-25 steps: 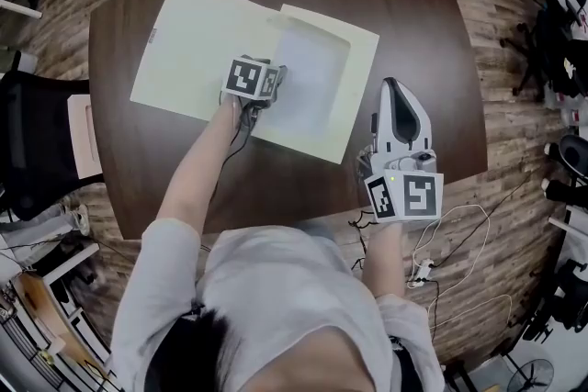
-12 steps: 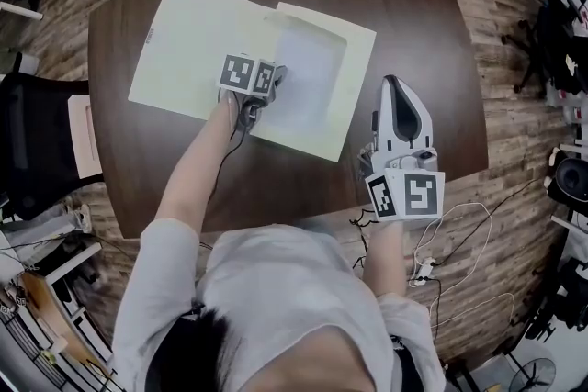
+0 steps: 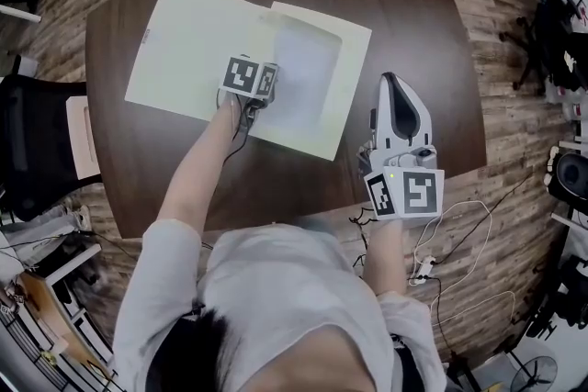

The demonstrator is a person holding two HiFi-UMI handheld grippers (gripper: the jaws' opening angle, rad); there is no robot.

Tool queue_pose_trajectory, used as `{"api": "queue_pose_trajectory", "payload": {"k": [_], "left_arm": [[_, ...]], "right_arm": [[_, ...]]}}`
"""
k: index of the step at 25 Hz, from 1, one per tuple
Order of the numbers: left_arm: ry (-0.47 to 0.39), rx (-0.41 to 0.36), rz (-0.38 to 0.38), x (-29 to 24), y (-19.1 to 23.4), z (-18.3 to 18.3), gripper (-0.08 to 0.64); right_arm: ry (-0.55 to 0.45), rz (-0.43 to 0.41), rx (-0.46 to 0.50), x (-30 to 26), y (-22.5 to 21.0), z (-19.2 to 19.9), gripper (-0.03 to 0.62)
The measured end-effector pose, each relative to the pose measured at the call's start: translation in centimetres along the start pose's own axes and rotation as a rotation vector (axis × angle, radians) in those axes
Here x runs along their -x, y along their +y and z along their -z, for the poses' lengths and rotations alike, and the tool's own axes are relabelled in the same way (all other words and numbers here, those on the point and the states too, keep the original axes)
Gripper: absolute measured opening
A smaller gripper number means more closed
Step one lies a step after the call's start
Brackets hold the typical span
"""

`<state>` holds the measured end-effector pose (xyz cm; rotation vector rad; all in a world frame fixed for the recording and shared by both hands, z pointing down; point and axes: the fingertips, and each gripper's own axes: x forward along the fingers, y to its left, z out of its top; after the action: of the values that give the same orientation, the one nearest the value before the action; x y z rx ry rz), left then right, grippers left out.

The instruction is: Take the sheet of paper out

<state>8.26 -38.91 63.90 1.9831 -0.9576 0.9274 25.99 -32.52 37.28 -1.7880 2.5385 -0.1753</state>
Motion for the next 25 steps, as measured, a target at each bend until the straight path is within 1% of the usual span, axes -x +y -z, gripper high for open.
{"api": "queue_pose_trajectory", "payload": {"k": [5,9,12,16,19,25], "left_arm": [[-0.011,0.028,0.003,1.3,-0.2,-0.4,0.008],[-0.048,0.036,0.007,3.0,0.1,-1.1,0.008],[-0.068,0.059,-0.001,4.6,0.9,-1.4,0.008],[-0.087,0.11,-0.03,6.3,3.1,-1.2,0.008],[-0.111,0.134,-0.06,7.8,4.9,-0.9,0.008],[-0.206,0.161,-0.112,11.2,7.8,-1.1,0.008]], "right_arm": [[-0.011,-0.015,0.003,-0.1,0.3,-0.6,0.017],[-0.023,-0.029,0.003,-0.3,1.1,-0.9,0.017],[-0.03,-0.044,0.006,-0.4,2.1,-1.3,0.017],[-0.038,-0.056,0.014,-0.5,3.4,-1.8,0.017],[-0.041,-0.062,0.021,-0.5,4.5,-2.1,0.017],[-0.045,-0.064,0.033,-0.1,7.0,-2.5,0.015]]}}
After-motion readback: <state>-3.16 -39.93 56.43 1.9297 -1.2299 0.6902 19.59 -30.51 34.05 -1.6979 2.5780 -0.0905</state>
